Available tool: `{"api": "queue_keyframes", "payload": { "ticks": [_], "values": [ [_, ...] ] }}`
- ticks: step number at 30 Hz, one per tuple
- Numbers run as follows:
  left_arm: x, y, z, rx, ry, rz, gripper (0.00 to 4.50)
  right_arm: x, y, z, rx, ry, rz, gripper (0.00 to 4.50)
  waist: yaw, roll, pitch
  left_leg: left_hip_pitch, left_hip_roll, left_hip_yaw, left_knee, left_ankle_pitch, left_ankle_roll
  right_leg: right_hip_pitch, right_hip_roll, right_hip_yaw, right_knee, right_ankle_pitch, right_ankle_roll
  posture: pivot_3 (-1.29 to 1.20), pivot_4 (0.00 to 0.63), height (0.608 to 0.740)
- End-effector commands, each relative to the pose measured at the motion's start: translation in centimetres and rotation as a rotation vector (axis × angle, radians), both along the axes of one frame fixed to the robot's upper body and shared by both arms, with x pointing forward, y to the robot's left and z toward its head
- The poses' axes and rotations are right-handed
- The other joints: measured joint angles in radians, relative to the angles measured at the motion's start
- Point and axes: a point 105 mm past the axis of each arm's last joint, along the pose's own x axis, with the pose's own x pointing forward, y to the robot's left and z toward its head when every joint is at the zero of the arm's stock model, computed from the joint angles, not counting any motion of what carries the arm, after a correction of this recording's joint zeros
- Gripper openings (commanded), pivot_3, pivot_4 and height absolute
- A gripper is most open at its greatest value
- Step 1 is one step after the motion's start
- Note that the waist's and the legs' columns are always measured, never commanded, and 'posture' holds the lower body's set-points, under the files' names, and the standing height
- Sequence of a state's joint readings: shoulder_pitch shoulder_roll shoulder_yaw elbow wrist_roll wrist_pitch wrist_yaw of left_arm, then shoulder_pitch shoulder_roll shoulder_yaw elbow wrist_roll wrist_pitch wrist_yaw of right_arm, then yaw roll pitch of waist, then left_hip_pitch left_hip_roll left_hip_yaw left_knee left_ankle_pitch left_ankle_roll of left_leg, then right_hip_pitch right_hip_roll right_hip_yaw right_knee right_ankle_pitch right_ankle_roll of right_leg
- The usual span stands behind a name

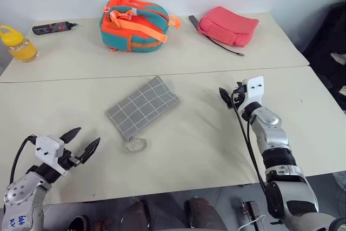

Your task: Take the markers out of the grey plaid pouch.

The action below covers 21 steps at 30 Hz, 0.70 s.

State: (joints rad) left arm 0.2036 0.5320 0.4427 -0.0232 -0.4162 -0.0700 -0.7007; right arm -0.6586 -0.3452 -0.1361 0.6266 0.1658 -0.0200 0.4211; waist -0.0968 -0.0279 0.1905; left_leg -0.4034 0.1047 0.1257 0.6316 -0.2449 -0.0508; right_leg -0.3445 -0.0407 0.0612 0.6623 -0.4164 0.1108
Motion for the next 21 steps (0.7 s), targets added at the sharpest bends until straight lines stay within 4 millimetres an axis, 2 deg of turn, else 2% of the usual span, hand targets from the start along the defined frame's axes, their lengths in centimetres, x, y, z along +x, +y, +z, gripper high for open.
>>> {"api": "queue_keyframes", "payload": {
  "ticks": [1, 5, 9, 13, 17, 21],
  "values": [
    [-0.1, 0.1, 0.5, 0.031, -0.032, 0.0, 3.91, 0.0, -0.1, 1.7, -0.005, -0.059, -0.001, 3.95, 0.0, 0.0, 0.0, 0.0, 0.0, 0.0, 0.0, 0.0, 0.0, 0.0, 0.0, 0.0, 0.0, 0.0, 0.0, 0.0, 0.15, 0.74],
    [0.1, 0.2, 0.4, 0.055, -0.026, 0.02, 3.91, 0.0, 0.4, 1.8, -0.036, -0.066, 0.02, 3.95, -0.001, 0.0, 0.0, 0.0, 0.0, 0.0, 0.0, 0.0, 0.0, 0.0, 0.0, 0.0, 0.0, 0.0, 0.0, 0.0, 0.15, 0.74],
    [0.0, -0.5, 0.8, 0.046, -0.06, -0.04, 3.91, -0.1, 2.1, 2.1, -0.091, -0.091, 0.081, 3.95, -0.001, 0.0, 0.0, 0.0, 0.0, 0.0, 0.0, 0.0, 0.0, 0.0, 0.0, 0.0, 0.0, 0.0, 0.0, 0.0, 0.15, 0.74],
    [0.7, -0.3, 1.4, 0.087, -0.103, -0.025, 3.91, -0.8, 5.9, 2.9, -0.088, -0.134, 0.211, 3.95, -0.003, 0.0, 0.0, 0.0, 0.0, 0.0, 0.0, 0.0, 0.0, 0.0, 0.0, 0.0, 0.0, 0.0, 0.0, 0.0, 0.15, 0.74],
    [1.5, -0.9, 1.4, 0.205, -0.133, -0.06, 3.95, -1.5, 10.6, 3.3, -0.121, -0.177, 0.327, 2.67, -0.007, 0.0, 0.0, 0.0, 0.001, 0.0, 0.0, 0.0, 0.0, -0.001, 0.001, 0.0, 0.001, 0.0, 0.0, 0.0, 0.15, 0.74],
    [1.6, -1.9, 1.6, 0.301, -0.164, -0.139, 3.95, -1.7, 13.8, 3.7, -0.105, -0.196, 0.379, 1.23, -0.011, 0.0, 0.0, -0.001, 0.001, 0.0, 0.0, 0.0, 0.0, -0.002, 0.0, 0.0, 0.002, 0.0, 0.0, 0.0, 0.15, 0.74]
  ]
}}
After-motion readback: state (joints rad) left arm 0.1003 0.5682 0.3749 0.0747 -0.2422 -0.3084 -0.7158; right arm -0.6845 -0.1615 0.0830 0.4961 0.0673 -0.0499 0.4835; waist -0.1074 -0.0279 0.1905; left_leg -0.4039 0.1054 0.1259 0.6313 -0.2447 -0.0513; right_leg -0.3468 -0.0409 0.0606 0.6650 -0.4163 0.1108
